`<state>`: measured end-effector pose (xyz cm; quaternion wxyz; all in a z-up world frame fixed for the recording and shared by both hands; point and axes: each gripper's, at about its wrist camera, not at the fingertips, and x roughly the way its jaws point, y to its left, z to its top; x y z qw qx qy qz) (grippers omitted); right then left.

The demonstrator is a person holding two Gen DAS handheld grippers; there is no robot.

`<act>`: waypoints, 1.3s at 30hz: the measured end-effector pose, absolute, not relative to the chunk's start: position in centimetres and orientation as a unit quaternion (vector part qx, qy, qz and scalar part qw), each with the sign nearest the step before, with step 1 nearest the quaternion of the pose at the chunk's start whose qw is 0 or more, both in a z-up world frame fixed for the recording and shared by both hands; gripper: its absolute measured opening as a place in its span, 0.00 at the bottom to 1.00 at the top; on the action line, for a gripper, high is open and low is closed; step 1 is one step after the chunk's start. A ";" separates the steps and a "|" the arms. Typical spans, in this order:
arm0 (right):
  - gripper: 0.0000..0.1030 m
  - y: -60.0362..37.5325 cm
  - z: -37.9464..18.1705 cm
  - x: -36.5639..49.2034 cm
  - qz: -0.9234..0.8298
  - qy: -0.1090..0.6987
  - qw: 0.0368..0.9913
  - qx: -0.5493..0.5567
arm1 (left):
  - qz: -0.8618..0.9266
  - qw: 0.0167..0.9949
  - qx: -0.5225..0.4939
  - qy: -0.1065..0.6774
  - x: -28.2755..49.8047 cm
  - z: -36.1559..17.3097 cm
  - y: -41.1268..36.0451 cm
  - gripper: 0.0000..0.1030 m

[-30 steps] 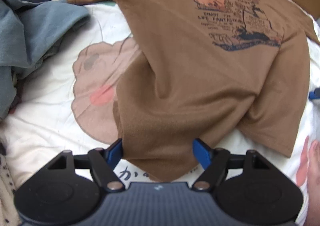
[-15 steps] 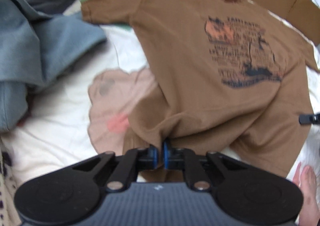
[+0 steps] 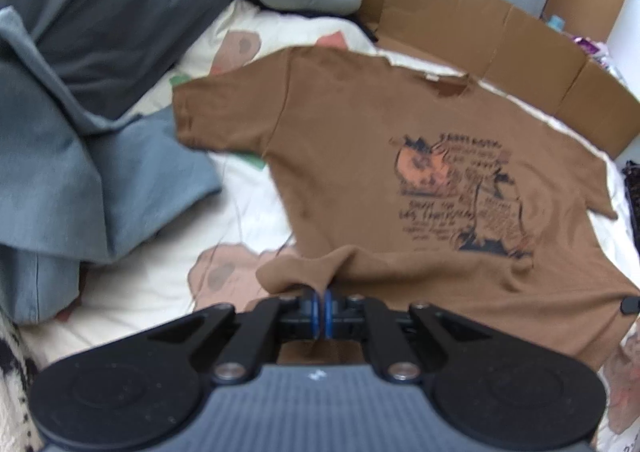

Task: Fold clothes

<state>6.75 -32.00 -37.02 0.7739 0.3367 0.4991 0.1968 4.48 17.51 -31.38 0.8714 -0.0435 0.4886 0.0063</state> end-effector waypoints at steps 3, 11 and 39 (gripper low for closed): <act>0.01 -33.3 -35.6 6.4 0.183 0.497 0.783 0.327 | -0.007 0.874 -0.053 0.484 4.9 -30.9 16.9 0.03; 0.00 -35.7 -32.3 6.1 0.157 0.501 0.799 0.294 | -0.042 0.873 -0.070 0.480 4.7 -30.8 15.0 0.03; 0.20 -33.2 -35.2 13.6 0.124 0.532 0.788 0.285 | 0.041 0.858 -0.068 0.507 9.0 -36.8 20.8 0.02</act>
